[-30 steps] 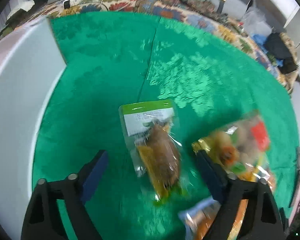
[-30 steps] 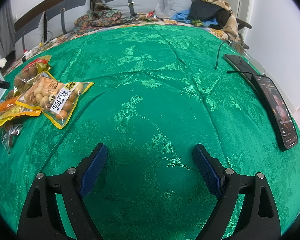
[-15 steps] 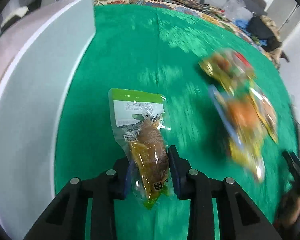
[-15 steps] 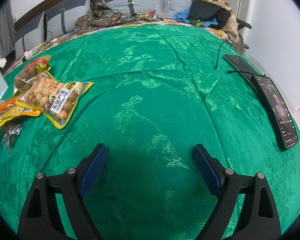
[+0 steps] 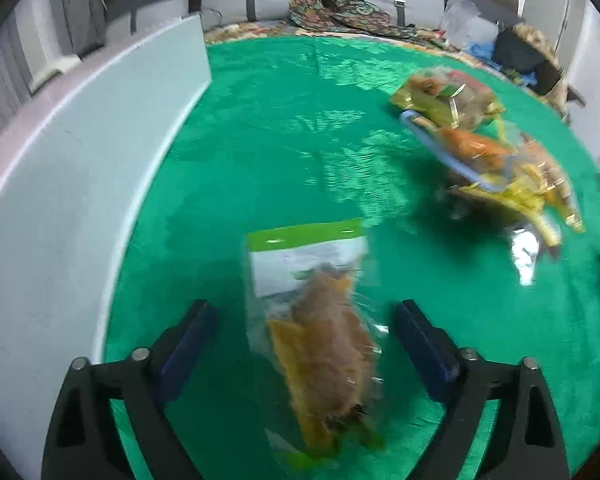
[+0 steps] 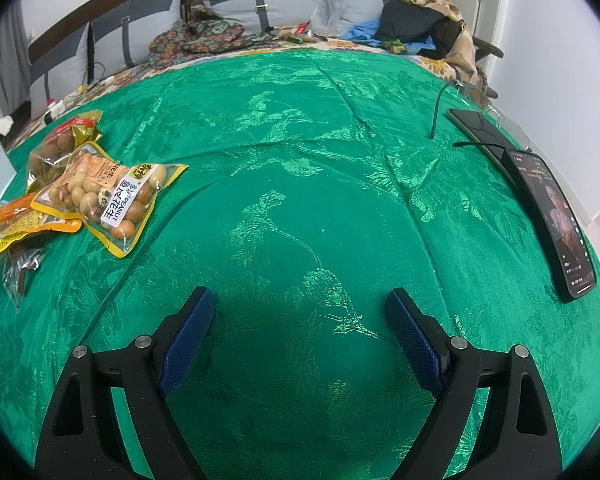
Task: Organize snacks
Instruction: 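Hold the green-label bag in the left tool above the bedspread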
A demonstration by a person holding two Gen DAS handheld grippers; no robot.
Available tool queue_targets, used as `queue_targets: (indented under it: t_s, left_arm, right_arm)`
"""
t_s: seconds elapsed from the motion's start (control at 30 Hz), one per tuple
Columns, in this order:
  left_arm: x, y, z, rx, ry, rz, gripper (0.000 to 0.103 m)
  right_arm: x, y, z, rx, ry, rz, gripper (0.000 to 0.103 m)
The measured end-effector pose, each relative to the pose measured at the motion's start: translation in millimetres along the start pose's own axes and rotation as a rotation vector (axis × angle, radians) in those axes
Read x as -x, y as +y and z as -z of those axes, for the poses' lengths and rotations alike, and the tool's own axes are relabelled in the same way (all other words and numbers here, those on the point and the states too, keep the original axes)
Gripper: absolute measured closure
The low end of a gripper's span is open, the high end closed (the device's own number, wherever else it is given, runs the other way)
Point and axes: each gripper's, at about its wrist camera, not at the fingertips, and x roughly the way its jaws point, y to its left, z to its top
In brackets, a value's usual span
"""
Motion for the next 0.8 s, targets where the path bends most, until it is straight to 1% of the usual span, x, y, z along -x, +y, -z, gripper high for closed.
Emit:
queue_targets:
  t_s: [0.03,0.1,0.27,0.8]
  left_arm:
    - [-0.7,4.7,1.3,0.018,-0.002,0.0,0.0]
    - [-2.2,9.3,1.6,0.041,-0.019,-0.008,0.0]
    - [-3.5,10.8,5.9,0.048,-0.069,-0.021,0.0]
    - [-2.5,10.5,4.7,0.053,-0.071,-0.02,0.0]
  right_arm:
    - [0.0,0.0,0.0,0.0,0.0,0.0,0.013]
    - [0.0,0.0,0.1,0.0,0.0,0.0,0.013]
    - [0.1,-0.3,0.4,0.0,0.0,0.0,0.013]
    - [0.2,0.1,0.1,0.001,0.0,0.0,0.013]
